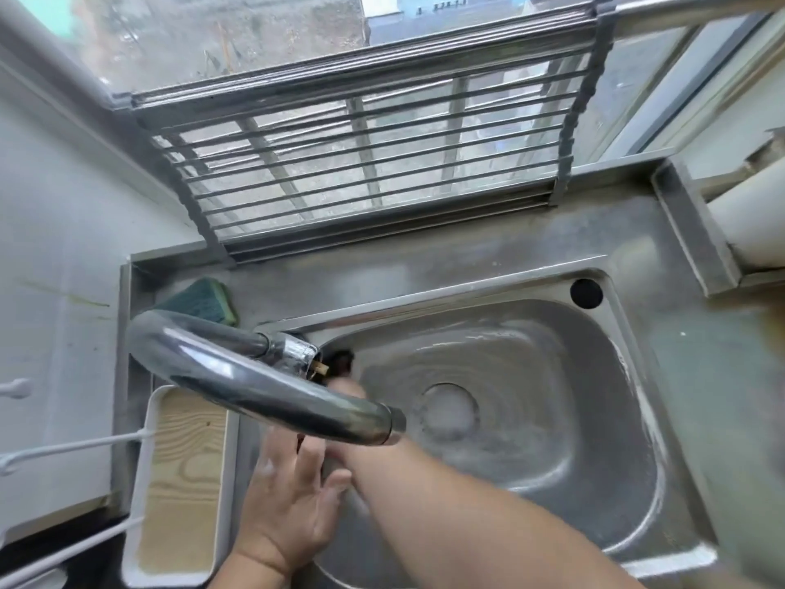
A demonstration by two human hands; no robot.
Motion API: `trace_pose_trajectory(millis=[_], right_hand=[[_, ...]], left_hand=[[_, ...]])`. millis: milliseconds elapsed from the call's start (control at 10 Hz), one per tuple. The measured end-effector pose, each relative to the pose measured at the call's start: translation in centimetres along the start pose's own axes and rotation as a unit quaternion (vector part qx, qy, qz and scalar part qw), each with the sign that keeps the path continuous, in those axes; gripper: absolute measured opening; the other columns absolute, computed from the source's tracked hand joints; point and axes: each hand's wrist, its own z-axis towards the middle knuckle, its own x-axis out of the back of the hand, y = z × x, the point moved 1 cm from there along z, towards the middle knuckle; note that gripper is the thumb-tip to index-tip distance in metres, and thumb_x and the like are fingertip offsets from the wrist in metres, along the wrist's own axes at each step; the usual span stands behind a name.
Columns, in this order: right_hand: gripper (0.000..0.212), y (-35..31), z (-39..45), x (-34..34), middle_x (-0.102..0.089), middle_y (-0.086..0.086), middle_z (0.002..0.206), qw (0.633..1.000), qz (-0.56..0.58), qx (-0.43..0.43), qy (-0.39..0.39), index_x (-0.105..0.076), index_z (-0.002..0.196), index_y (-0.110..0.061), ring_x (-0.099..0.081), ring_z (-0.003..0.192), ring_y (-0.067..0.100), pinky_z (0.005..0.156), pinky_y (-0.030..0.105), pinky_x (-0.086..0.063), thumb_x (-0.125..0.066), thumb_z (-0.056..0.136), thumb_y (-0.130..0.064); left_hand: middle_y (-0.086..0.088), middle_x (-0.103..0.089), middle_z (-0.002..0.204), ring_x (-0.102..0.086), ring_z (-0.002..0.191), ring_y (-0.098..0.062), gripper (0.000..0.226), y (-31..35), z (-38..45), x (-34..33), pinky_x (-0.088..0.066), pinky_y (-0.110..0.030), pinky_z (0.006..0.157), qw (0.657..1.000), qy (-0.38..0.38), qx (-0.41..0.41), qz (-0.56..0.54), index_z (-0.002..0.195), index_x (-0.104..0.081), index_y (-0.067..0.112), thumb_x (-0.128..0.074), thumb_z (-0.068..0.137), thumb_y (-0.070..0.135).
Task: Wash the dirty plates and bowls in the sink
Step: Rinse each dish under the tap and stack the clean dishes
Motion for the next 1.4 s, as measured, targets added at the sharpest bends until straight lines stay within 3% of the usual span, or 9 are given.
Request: trace_pose_trajectory(millis=[200,300,400,500,700,800,1000,1200,1400], right_hand=[[0.026,-6.0,-1.7,8.1,-0.074,0.012,0.115,0.977,-0.151,0.046,0.144,-0.072,0.12,-0.001,-0.063,0.085,0.015,0.068,0.022,-0.053,-0.063,0.095,-0.005],[0.024,-8.8,-4.3,14.2,-0.075,0.005,0.103,0.966,-0.079,0.11,0.22,-0.075,0.115,-0.002,-0.065,0.08,0.009,0.067,0.015,-0.054,-0.057,0.099,0.0],[0.052,-11.8,-5.2,21.7,-0.071,0.018,0.115,0.92,0.292,0.107,0.239,-0.063,0.136,-0.001,-0.07,0.104,0.03,0.099,0.037,-0.054,-0.034,0.096,0.011],[0.047,-10.6,-7.4,23.2,-0.075,0.004,0.069,0.9,0.357,0.085,0.235,-0.071,0.096,-0.008,-0.071,0.058,0.013,0.072,0.021,-0.059,-0.028,0.094,0.009],[0.011,-5.2,-9.7,16.7,-0.071,0.01,0.081,0.992,0.099,-0.025,0.069,-0.069,0.084,-0.009,-0.061,0.067,0.023,0.07,0.03,-0.051,-0.058,0.086,-0.008],[0.018,-5.9,-7.3,12.4,-0.075,0.007,0.084,0.926,-0.352,0.132,0.023,-0.071,0.095,-0.015,-0.071,0.072,0.027,0.066,0.034,-0.06,-0.055,0.09,-0.01],[0.03,-4.2,1.1,4.9,-0.062,-0.014,0.131,0.244,-0.891,0.312,-0.221,-0.072,0.122,-0.034,-0.051,0.129,0.019,0.092,0.033,-0.049,-0.049,0.104,-0.038],[0.049,-8.9,1.9,16.4,-0.025,0.001,0.171,0.088,-0.954,0.268,-0.104,-0.039,0.16,-0.025,-0.032,0.153,0.029,0.113,0.041,-0.039,-0.034,0.111,-0.029],[0.064,-7.2,-3.8,29.6,0.013,0.014,0.174,0.159,-0.979,0.009,0.125,0.005,0.166,-0.008,0.005,0.161,0.037,0.128,0.049,-0.015,-0.027,0.113,-0.021]], left_hand=[[-0.032,-0.054,0.138,-0.051,0.125,-0.051,0.057,0.3,0.3,0.5,-0.039,-0.057,0.108,1.0,-0.011,0.007,0.027,0.138,-0.047,0.009,-0.031,0.106,0.054],[-0.023,-0.056,0.13,-0.053,0.114,-0.043,0.054,0.6,0.3,0.7,-0.044,-0.052,0.1,0.999,-0.025,-0.002,0.023,0.13,-0.051,0.013,-0.03,0.105,0.056],[-0.016,-0.052,0.128,-0.052,0.111,-0.039,0.055,0.7,0.6,0.8,-0.04,-0.047,0.098,0.999,-0.03,-0.002,0.018,0.133,-0.052,0.015,-0.031,0.104,0.057],[-0.016,-0.051,0.131,-0.052,0.114,-0.04,0.056,0.7,0.6,1.0,-0.046,-0.05,0.099,0.999,-0.028,0.005,0.022,0.133,-0.052,0.016,-0.031,0.103,0.058],[-0.015,-0.051,0.131,-0.049,0.114,-0.036,0.064,1.2,0.8,1.3,-0.06,-0.055,0.073,0.996,-0.021,0.009,0.082,0.129,-0.054,0.017,-0.021,0.103,0.064],[-0.015,-0.051,0.131,-0.063,0.104,-0.045,0.065,1.3,0.7,1.2,-0.06,-0.055,0.067,0.993,-0.029,0.017,0.114,0.128,-0.054,0.019,-0.018,0.103,0.067],[-0.032,-0.063,0.134,-0.052,0.126,-0.049,0.068,-0.1,0.4,0.0,-0.032,-0.054,0.107,0.99,-0.032,0.005,0.14,0.143,-0.049,0.017,-0.029,0.103,0.068],[-0.03,-0.063,0.128,-0.048,0.12,-0.045,0.065,0.6,1.1,0.5,-0.035,-0.052,0.101,0.992,-0.067,0.0,0.107,0.136,-0.053,0.015,-0.026,0.104,0.065],[-0.02,-0.058,0.121,-0.053,0.105,-0.039,0.063,1.9,1.3,1.5,-0.04,-0.046,0.094,0.992,-0.081,0.002,0.092,0.129,-0.055,0.014,-0.024,0.103,0.063]])
